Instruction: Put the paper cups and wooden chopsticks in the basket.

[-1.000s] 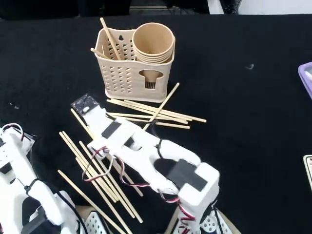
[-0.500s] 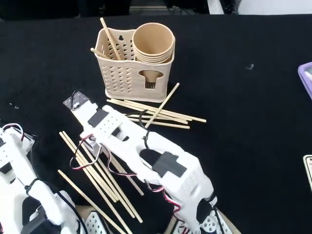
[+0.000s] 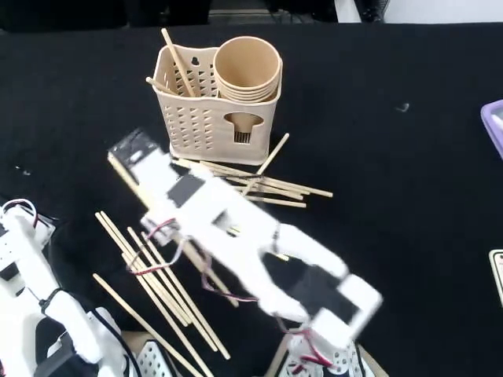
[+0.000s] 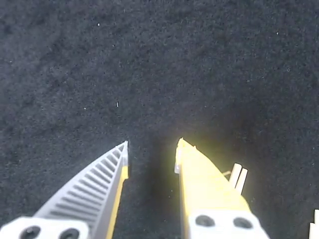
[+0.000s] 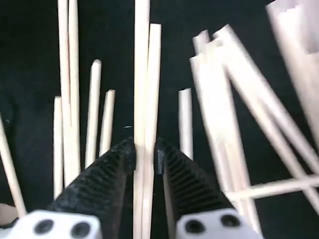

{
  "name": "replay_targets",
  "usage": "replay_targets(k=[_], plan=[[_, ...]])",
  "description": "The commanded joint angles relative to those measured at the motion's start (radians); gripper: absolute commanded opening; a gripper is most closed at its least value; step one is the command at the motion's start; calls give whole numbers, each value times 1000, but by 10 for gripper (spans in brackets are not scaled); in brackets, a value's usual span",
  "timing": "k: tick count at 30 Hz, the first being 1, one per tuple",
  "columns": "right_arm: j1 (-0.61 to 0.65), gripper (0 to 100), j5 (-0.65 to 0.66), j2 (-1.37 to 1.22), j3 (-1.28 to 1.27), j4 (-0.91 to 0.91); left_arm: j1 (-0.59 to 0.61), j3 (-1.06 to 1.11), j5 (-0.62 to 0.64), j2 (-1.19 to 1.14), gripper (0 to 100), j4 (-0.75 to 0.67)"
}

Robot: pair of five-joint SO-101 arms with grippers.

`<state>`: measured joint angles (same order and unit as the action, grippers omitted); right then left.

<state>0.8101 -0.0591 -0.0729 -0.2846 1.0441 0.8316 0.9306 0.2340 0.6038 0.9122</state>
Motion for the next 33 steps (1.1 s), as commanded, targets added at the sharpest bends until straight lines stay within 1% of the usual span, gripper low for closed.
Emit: replay_targets(k=[1, 5, 7, 11, 14, 16, 18, 22, 27, 29, 33], plan=[[-86, 10, 51, 220, -45, -21, 1, -13, 6, 15, 159, -14], [-95, 10, 123, 429, -116, -18, 1, -8, 8, 12, 159, -14], [-91, 10, 157, 555, -117, 14, -7, 5, 18, 12, 159, -23], [-97, 11, 201, 811, -73, 20, -71, 79, 41, 12, 159, -117], [-137, 11, 198, 951, -50, -95, -122, 128, 41, 20, 159, -169], [-175, 11, 196, 993, -50, -218, -151, 143, 41, 18, 159, -186], [-215, 11, 196, 987, -54, -344, -180, 154, 41, 12, 159, -193], [-272, 11, 193, 897, -48, -534, -213, 174, 41, 12, 159, -224], [-334, 11, 83, 753, -48, -819, -240, 194, 41, 12, 159, -249], [-342, 11, 52, 682, -48, -913, -251, 196, 41, 12, 159, -249], [-342, 11, 44, 559, -47, -1060, -252, 196, 41, 12, 159, -249]])
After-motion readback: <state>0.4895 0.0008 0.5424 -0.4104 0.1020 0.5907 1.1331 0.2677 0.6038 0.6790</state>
